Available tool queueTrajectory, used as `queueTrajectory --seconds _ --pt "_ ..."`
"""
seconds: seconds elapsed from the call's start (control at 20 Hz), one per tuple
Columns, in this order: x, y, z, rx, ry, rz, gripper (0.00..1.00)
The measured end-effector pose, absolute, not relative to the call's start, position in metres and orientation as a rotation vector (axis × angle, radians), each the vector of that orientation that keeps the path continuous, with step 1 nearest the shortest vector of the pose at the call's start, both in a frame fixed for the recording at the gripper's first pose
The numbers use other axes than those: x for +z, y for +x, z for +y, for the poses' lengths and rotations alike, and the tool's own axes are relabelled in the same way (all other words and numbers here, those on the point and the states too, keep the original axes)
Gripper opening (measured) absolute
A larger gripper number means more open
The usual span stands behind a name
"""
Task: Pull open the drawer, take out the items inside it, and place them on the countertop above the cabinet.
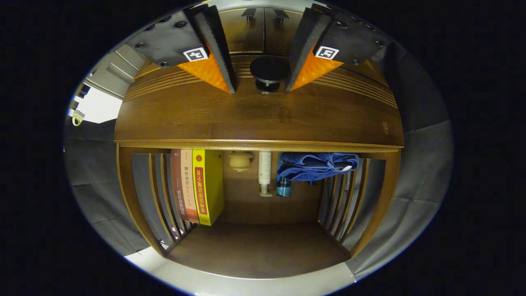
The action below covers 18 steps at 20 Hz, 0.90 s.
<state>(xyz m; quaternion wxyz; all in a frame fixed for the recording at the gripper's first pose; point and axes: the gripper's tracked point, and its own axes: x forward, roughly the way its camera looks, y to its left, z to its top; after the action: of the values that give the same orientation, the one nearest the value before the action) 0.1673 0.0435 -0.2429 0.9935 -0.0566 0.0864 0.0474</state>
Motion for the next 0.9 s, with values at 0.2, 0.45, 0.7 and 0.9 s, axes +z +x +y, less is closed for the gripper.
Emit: queueTrajectory --seconds 0.2,0.45,0.7,0.9 --pt "-0.246 0.165 0.047 0.074 -0.11 0.179 0.63" --pt "-0.246 0.165 0.049 0.118 -0.12 0.197 0.41" --pt "-0.246 0.157 0.049 0.126 -0.108 0.229 0.35" --pt "-0.244 0.138 0.046 0.132 -0.1 0.249 0.35"
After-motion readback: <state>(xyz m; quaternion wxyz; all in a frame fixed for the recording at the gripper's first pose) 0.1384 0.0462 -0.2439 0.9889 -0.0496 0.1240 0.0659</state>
